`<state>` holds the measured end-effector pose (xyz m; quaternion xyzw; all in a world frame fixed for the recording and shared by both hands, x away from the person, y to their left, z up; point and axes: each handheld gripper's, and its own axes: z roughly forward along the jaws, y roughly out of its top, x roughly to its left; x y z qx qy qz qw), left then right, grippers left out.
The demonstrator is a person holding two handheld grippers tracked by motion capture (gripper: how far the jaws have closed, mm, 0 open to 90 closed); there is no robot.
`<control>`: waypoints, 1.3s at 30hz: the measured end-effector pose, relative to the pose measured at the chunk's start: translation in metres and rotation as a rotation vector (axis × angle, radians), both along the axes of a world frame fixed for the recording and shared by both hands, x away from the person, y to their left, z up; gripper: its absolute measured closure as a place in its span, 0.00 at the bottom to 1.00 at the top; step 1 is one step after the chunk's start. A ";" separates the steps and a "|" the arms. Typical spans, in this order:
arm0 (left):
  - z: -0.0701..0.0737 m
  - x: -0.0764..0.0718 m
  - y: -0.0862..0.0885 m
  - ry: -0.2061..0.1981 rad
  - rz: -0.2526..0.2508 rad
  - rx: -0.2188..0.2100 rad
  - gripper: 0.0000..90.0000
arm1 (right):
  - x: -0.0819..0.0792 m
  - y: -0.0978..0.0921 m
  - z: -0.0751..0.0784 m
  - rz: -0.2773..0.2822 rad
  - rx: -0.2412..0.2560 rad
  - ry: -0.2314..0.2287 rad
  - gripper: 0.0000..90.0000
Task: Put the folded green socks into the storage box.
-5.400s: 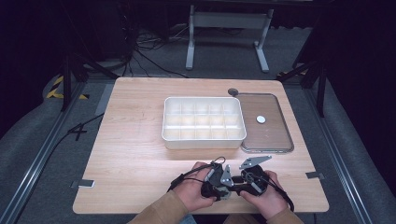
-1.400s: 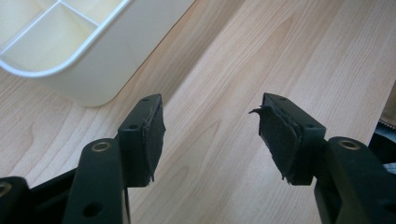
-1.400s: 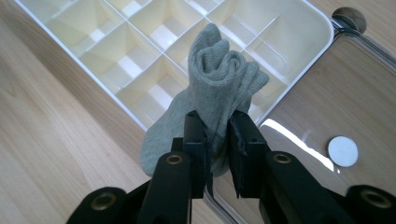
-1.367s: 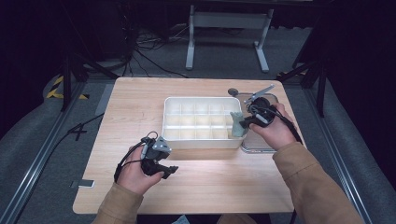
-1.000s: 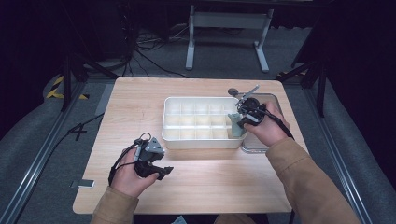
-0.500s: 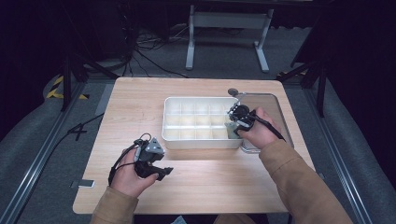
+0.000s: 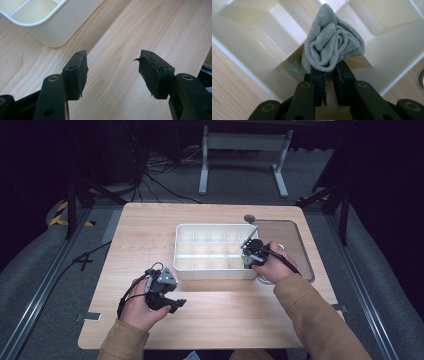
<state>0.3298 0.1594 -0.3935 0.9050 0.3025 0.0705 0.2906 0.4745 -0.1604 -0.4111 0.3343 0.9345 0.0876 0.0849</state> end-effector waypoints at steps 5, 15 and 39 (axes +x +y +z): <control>-0.001 0.000 -0.001 0.004 0.000 -0.003 0.45 | 0.000 -0.002 0.004 -0.008 0.015 0.003 0.82; -0.001 0.000 -0.002 0.004 -0.003 0.005 0.44 | -0.005 -0.011 0.032 -0.038 0.173 -0.014 0.56; -0.001 -0.002 -0.001 0.001 -0.007 0.010 0.44 | 0.013 0.004 -0.002 -0.071 0.071 0.018 0.88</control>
